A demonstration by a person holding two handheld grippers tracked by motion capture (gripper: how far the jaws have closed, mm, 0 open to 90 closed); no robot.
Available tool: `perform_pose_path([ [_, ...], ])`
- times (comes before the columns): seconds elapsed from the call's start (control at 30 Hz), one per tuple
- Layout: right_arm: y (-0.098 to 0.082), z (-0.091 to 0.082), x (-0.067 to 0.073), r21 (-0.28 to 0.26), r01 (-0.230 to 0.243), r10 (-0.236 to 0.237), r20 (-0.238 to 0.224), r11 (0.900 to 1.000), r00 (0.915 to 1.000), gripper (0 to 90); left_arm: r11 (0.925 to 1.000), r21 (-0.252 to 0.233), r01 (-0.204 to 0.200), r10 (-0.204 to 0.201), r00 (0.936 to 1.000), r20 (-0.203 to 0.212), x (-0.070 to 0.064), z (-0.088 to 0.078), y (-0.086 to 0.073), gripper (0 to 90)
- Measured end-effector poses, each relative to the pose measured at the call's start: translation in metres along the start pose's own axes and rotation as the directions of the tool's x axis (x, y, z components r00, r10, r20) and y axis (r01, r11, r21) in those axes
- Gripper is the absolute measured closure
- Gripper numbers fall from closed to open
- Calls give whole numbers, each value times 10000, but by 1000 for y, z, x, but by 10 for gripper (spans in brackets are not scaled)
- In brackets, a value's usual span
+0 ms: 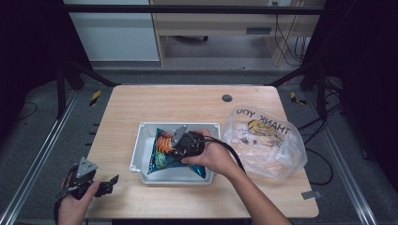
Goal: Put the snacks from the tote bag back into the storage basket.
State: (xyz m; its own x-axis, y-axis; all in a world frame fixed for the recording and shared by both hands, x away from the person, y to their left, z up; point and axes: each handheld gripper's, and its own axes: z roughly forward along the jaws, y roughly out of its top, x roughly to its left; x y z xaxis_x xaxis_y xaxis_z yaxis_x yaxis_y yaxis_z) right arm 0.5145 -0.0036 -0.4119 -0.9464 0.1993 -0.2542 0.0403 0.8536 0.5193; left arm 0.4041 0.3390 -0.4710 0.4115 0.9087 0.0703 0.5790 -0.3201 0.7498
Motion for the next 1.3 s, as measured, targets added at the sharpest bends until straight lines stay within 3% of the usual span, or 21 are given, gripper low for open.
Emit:
perform_pose_path([
  [0.57,-5,16,-7,338,-174,175,-42,9993,9998,412,10000,39,-42,41,10000,37,0,1,0,35],
  [1.3,-5,20,-6,456,-200,196,99,9988,9998,372,10000,24,7,-7,10000,34,-1,0,-1,35],
])
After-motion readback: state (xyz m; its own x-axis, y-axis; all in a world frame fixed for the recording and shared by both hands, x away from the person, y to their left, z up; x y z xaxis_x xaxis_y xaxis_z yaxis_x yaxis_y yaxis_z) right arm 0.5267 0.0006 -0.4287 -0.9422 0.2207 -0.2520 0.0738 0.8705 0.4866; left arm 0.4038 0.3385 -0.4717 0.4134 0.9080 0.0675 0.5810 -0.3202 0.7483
